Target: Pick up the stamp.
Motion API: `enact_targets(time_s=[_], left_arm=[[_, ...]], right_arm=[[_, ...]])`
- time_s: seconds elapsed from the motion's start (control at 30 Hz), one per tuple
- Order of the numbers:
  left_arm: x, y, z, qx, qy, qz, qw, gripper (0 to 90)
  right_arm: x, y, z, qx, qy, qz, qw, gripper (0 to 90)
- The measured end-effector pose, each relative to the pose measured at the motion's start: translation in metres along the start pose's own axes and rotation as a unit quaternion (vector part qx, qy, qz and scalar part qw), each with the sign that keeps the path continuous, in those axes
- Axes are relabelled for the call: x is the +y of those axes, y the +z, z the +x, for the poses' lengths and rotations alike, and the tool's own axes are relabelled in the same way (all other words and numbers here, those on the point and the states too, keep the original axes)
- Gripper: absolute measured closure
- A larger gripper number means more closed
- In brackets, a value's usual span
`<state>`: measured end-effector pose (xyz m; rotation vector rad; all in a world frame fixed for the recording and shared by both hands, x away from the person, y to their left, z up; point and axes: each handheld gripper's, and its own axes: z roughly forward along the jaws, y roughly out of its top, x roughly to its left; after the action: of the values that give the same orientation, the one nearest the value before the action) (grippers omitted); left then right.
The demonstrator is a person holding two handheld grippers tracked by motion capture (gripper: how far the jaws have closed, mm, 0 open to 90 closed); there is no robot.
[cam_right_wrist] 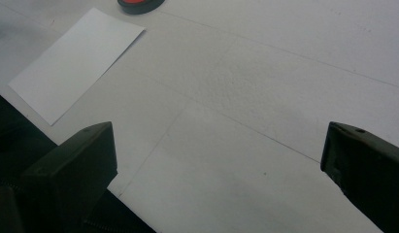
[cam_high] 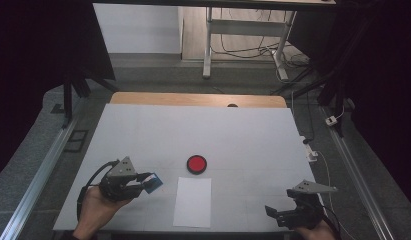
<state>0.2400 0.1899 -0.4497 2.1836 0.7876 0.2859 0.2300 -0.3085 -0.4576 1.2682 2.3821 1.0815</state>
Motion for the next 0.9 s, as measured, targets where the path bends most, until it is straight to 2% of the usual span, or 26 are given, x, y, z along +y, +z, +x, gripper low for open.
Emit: enact_targets(time_s=[0.3,0.67,0.77,0.9], left_arm=[[0.019,0.012,-0.005,-0.026,0.028,-0.011,0.9992,70.2],[0.037,0.023,-0.009,-0.057,0.026,-0.028,0.9976,70.1],[0.041,0.026,-0.01,-0.065,0.026,-0.025,0.9972,70.1],[0.046,0.03,-0.012,-0.076,0.033,-0.03,0.9961,70.2]], right_arm=[[0.0,0.0,0.0,0.0,-0.001,0.001,1.0,0.3],[0.0,0.0,0.0,0.002,-0.001,0.0,1.0,0.3],[0.0,0.0,0.0,0.002,-0.001,0.0,1.0,0.3],[0.0,0.0,0.0,0.002,-0.001,0.0,1.0,0.3]])
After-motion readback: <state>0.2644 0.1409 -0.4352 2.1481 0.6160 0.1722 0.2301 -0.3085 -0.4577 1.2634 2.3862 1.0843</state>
